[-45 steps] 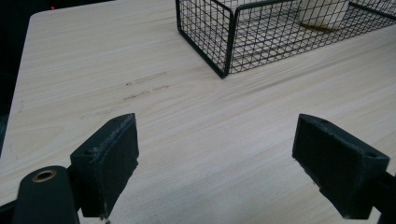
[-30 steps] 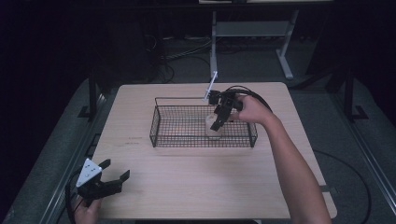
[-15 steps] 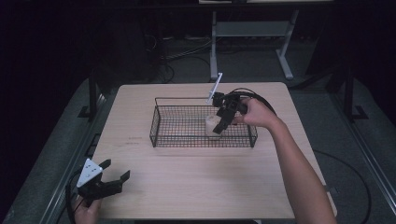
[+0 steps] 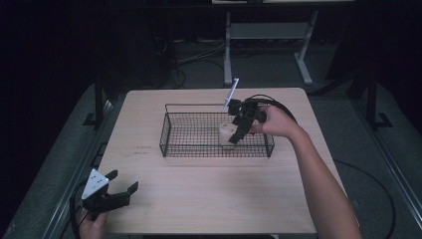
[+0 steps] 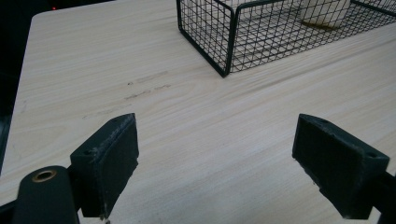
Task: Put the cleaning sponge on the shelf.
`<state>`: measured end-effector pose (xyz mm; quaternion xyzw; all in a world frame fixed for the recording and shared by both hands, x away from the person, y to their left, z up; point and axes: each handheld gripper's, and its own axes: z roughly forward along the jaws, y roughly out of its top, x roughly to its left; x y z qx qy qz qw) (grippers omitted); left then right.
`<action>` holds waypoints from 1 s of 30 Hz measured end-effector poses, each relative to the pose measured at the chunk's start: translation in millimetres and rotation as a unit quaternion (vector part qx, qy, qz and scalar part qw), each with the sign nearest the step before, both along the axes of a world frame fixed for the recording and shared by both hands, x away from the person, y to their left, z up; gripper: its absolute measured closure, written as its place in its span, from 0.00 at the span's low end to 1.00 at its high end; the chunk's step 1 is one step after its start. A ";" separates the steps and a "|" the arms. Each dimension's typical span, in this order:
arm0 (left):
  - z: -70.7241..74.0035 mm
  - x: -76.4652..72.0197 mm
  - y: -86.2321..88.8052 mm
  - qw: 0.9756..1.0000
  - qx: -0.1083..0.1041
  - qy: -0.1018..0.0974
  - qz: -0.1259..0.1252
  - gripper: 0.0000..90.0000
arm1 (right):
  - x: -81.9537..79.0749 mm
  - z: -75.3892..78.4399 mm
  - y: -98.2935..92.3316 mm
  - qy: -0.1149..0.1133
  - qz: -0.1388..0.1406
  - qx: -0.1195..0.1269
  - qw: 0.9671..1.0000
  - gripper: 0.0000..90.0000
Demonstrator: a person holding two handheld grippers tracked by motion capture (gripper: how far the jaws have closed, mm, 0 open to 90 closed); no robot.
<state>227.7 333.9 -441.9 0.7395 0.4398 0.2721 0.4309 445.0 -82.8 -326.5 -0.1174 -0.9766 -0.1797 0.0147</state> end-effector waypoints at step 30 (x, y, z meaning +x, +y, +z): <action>-1.2 1.1 -3.6 1.000 0.007 0.003 -0.006 0.15 | -19.6 -16.7 -14.4 0.011 -0.001 0.013 1.000 0.20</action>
